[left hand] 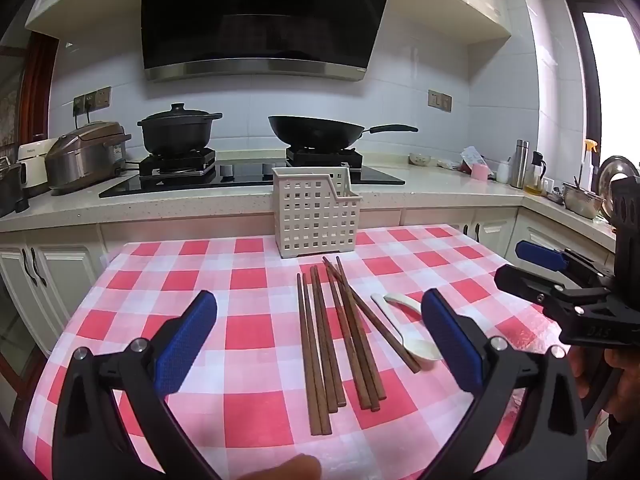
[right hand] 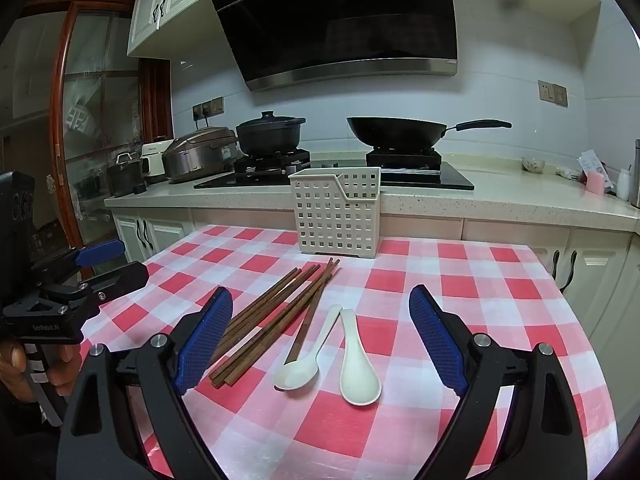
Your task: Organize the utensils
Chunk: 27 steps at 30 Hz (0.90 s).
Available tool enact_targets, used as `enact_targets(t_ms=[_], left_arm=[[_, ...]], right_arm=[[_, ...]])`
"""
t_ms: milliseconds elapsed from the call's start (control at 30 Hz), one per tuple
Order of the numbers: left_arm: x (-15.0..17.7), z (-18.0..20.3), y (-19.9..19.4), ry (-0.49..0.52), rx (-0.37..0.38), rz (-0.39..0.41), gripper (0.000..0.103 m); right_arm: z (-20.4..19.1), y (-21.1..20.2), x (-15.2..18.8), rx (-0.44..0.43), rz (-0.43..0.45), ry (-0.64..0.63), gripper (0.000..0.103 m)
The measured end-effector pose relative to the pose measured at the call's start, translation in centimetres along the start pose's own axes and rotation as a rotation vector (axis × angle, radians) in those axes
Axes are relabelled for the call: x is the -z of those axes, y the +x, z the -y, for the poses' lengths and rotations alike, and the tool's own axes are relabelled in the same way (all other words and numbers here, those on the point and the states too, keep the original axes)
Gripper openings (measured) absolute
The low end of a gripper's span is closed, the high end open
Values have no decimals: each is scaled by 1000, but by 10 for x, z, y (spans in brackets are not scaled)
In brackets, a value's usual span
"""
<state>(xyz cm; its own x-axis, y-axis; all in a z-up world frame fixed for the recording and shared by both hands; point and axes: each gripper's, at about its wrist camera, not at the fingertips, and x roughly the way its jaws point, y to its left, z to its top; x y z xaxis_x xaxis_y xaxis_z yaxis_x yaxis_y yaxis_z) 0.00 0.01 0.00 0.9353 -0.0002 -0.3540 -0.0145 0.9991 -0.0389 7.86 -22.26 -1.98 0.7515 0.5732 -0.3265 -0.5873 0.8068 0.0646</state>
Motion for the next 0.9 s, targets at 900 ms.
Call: enact_targets(t_ms=[900], left_arm=[[-1,2,1,1,2,2,99]], right_arm=[[-1,0,0,-2,-6,0,84]])
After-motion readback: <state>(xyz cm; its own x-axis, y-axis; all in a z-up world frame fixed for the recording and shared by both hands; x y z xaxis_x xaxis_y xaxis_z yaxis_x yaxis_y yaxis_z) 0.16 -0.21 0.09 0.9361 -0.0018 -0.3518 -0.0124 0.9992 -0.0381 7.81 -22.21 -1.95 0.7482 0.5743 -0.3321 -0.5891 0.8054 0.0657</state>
